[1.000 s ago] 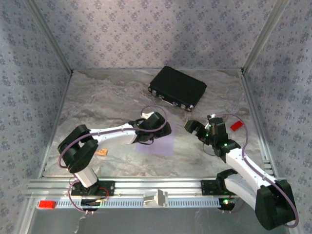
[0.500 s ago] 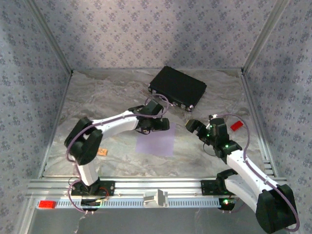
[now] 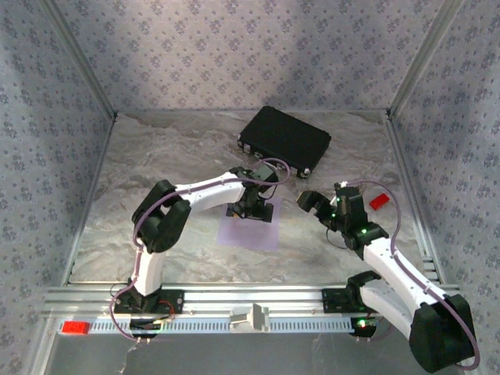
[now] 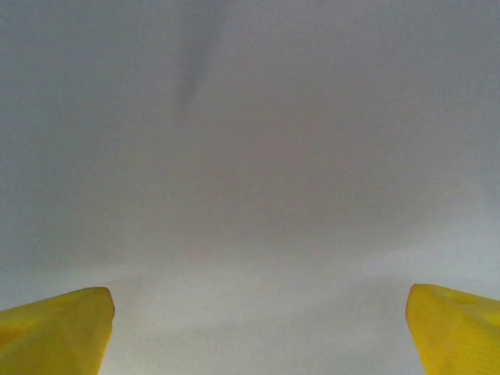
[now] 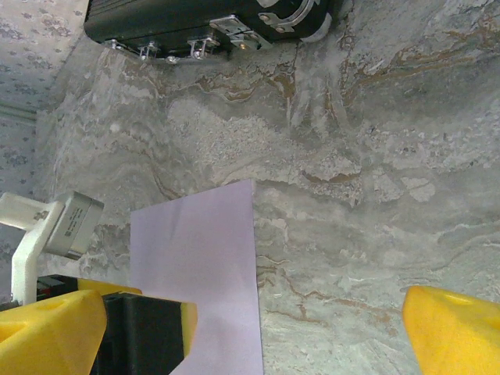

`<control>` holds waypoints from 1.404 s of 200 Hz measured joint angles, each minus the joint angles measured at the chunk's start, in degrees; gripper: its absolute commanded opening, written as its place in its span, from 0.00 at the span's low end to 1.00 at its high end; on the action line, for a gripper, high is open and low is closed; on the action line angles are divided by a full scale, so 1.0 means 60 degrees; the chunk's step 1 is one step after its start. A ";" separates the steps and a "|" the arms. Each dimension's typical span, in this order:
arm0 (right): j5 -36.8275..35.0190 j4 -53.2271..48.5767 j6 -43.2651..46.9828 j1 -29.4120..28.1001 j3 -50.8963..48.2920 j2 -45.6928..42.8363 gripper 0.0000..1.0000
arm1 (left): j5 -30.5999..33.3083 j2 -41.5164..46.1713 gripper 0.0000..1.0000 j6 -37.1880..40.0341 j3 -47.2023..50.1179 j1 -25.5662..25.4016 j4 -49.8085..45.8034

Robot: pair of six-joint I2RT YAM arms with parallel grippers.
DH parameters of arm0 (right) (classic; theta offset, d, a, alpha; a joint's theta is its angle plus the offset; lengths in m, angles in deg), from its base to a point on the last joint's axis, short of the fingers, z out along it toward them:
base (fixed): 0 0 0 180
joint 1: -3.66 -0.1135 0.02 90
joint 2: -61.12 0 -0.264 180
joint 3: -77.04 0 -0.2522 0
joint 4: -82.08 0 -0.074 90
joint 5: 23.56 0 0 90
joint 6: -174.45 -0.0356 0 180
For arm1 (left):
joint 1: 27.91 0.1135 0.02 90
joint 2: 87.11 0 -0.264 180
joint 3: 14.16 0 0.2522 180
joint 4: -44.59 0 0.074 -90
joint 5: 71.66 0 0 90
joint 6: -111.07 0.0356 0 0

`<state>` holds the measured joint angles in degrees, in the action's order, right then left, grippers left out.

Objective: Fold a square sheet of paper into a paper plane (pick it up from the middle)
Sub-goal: First fold the square sheet of paper in half at the center of the table.

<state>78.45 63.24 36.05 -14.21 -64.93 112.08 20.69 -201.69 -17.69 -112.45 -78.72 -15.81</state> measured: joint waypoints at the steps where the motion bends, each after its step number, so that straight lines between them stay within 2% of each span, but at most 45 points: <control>1: 0.0000 0.0000 0.0000 0.0000 0.0000 0.0004 0.99 | 0.0004 -0.0004 0.97 -0.0004 -0.0007 0.0000 -0.0007; 121: 0.0328 -0.0055 0.0000 0.0098 0.0051 0.0579 0.99 | 0.0047 -0.0306 0.99 -0.0004 -0.0284 0.0011 -0.0299; 281: 0.0328 -0.0124 0.0000 0.0109 0.0055 0.0579 0.99 | 0.0040 -0.0637 1.00 -0.0004 -0.0259 0.0040 -0.0193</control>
<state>80.42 62.50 36.05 -13.55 -64.60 115.55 20.93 -205.52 -17.71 -114.00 -78.48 -16.97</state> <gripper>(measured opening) 0.990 0.995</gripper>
